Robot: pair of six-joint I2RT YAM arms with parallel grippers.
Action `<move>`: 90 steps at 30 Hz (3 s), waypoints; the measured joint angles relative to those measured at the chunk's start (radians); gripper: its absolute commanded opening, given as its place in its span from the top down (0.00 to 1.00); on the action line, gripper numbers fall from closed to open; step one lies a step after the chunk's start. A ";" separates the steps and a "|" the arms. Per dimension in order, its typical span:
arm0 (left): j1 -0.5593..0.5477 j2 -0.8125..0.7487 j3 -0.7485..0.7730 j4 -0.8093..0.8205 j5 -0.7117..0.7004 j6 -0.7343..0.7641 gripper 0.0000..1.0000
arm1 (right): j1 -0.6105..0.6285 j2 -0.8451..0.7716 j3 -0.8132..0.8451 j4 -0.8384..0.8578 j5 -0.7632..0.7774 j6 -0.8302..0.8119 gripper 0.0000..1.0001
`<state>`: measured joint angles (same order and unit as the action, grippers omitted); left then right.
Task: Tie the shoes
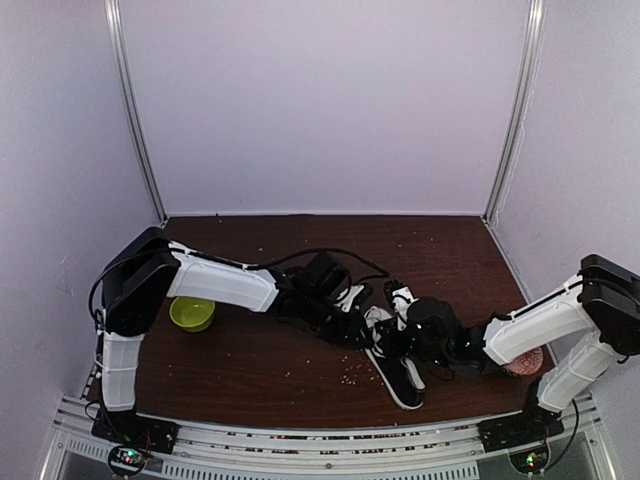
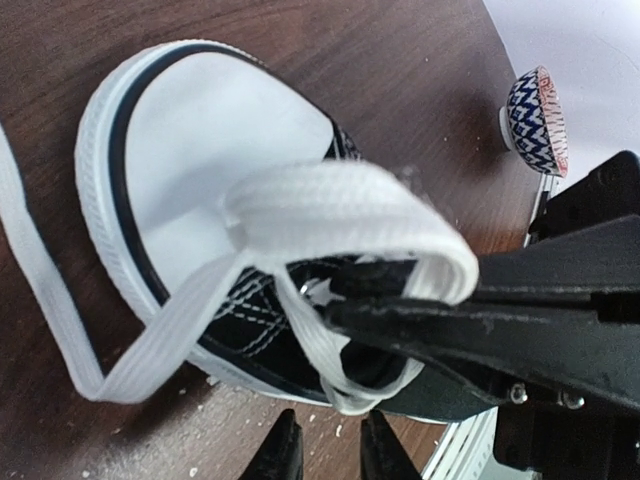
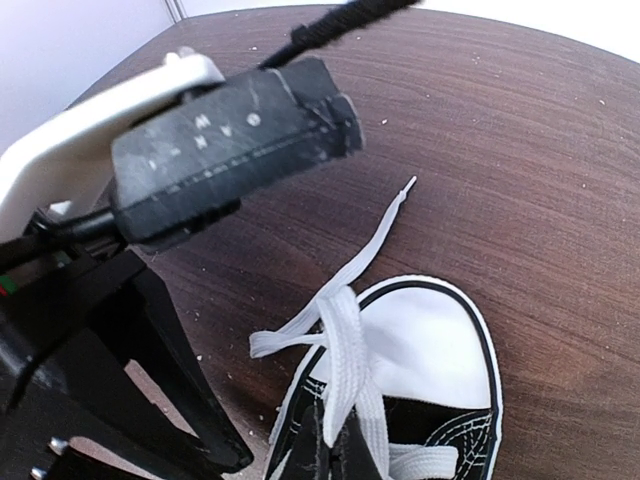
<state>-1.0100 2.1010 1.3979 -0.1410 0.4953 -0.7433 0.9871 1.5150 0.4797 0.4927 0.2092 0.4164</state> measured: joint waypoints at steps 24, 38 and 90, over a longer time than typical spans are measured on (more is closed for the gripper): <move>-0.015 0.063 0.069 -0.077 0.009 -0.024 1.00 | -0.012 0.006 0.000 0.018 -0.009 0.003 1.00; -0.019 -0.138 -0.164 -0.030 -0.019 -0.058 1.00 | -0.017 -0.095 0.000 -0.104 -0.056 -0.003 0.59; -0.019 -0.368 -0.598 0.200 -0.002 -0.169 1.00 | 0.043 0.289 0.605 -0.795 -0.222 0.219 0.58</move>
<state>-1.0294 1.7332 0.7998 0.0593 0.4931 -0.9119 1.0298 1.8042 1.0847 -0.3027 -0.0124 0.6357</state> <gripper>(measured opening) 0.009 0.456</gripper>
